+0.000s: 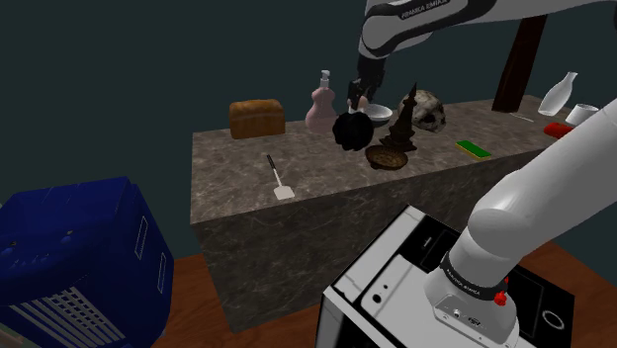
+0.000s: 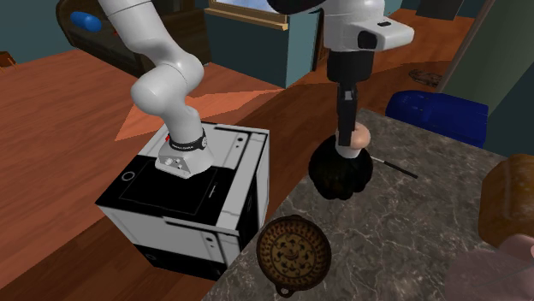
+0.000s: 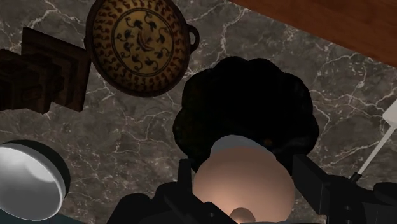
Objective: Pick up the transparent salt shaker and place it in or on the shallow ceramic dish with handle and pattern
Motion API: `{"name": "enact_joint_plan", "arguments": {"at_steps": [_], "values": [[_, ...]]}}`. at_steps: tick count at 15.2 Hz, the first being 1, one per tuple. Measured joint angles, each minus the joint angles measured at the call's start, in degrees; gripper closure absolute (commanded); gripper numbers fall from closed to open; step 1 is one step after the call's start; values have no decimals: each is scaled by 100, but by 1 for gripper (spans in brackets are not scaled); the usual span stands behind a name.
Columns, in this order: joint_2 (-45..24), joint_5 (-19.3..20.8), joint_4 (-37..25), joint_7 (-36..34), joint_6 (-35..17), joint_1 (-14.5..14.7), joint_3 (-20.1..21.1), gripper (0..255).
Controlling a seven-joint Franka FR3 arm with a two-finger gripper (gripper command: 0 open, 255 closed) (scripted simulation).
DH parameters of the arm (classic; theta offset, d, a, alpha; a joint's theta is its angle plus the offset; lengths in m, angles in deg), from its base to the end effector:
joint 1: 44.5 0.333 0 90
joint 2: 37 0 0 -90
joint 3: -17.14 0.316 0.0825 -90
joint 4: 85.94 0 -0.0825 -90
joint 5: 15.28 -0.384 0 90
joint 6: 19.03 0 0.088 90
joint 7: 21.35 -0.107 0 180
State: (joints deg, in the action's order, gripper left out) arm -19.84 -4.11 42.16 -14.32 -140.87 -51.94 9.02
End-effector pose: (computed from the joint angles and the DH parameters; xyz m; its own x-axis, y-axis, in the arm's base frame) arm 0.4601 -0.1416 0.5096 0.9857 -0.0451 0.1626 -0.0716 -0.9844 0.1608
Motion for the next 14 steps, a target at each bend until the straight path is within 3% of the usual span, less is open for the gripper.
{"name": "enact_joint_plan", "arguments": {"at_steps": [14], "values": [[282, -12, -873, 1797, 899, -529, -1118, 255]]}}
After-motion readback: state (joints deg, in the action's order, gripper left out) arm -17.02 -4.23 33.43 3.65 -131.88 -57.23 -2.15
